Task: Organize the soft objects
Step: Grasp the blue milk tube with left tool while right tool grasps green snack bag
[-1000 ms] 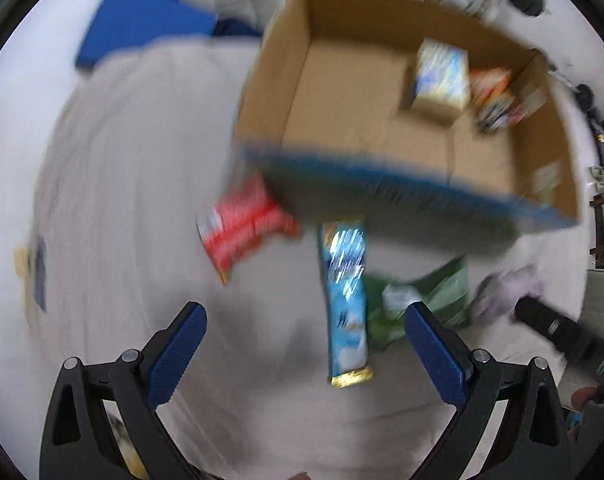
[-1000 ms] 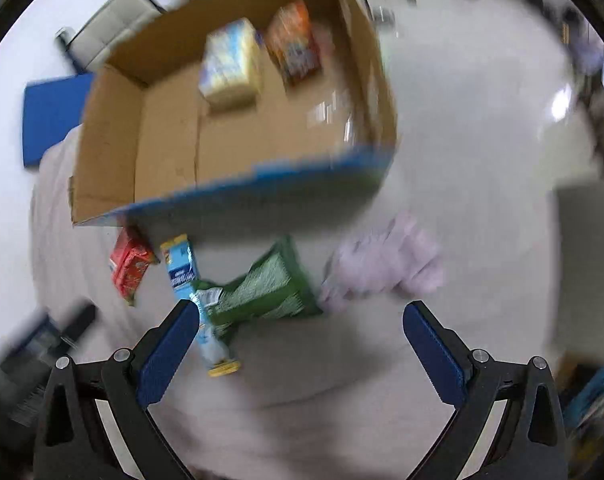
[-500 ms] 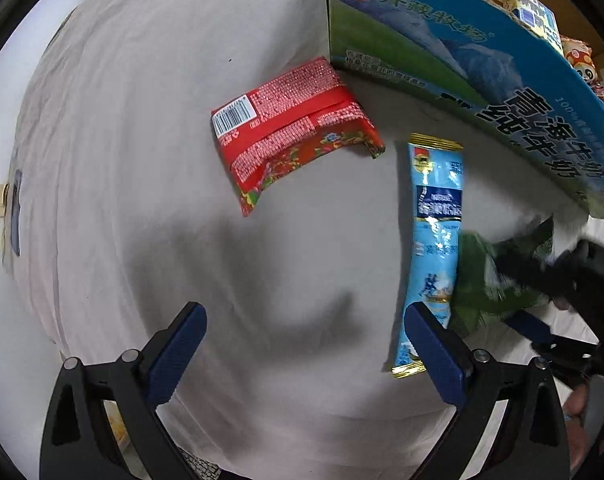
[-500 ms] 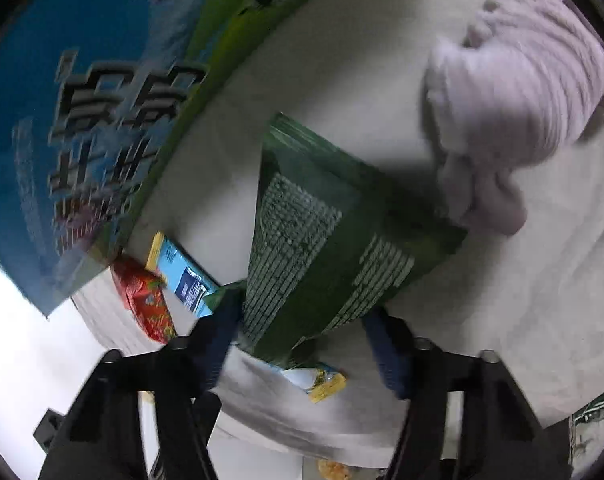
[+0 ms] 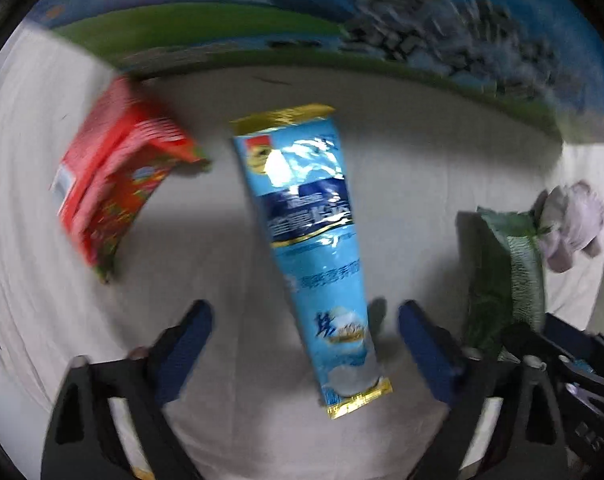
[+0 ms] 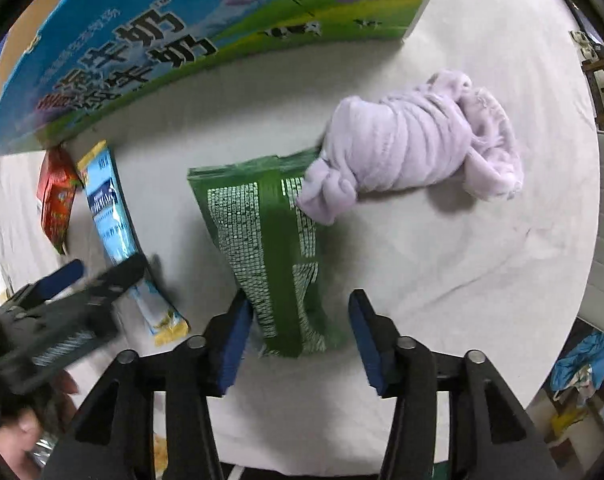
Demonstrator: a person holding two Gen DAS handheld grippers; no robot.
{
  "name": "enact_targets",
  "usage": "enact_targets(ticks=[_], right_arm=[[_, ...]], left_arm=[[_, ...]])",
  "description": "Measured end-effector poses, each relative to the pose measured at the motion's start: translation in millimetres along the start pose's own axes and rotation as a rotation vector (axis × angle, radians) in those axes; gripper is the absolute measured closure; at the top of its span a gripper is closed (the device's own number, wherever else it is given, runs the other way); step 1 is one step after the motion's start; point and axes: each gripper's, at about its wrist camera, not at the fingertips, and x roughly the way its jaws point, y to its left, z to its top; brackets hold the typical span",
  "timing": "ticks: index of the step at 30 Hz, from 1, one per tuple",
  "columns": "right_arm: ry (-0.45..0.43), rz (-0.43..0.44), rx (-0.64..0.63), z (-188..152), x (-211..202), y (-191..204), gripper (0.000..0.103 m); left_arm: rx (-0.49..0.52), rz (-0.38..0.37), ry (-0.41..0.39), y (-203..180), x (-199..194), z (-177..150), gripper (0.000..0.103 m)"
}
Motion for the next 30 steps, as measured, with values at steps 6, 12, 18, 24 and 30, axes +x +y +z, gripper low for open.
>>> enact_targets(ticks=[6, 12, 18, 24, 30], right_arm=[[0.035, 0.011, -0.04, -0.7, 10.6, 6.1, 0.05], [0.05, -0.021, -0.096, -9.1, 13.7, 7.7, 0.051], [0.049, -0.058, -0.086, 1.5, 25.5, 16.7, 0.051], [0.012, -0.116, -0.122, -6.5, 35.1, 50.9, 0.062], [-0.02, -0.123, -0.152, -17.8, 20.7, 63.5, 0.067]], left_arm=[[0.075, 0.045, -0.027, -11.7, -1.6, -19.7, 0.064], [0.087, 0.061, -0.041, -6.7, 1.4, -49.2, 0.061], [0.03, 0.046, -0.035, -0.9, 1.3, -48.5, 0.063], [0.021, 0.04, -0.063, -5.0, -9.8, -48.1, 0.077], [0.019, 0.034, -0.094, 12.4, -29.9, -50.1, 0.086]])
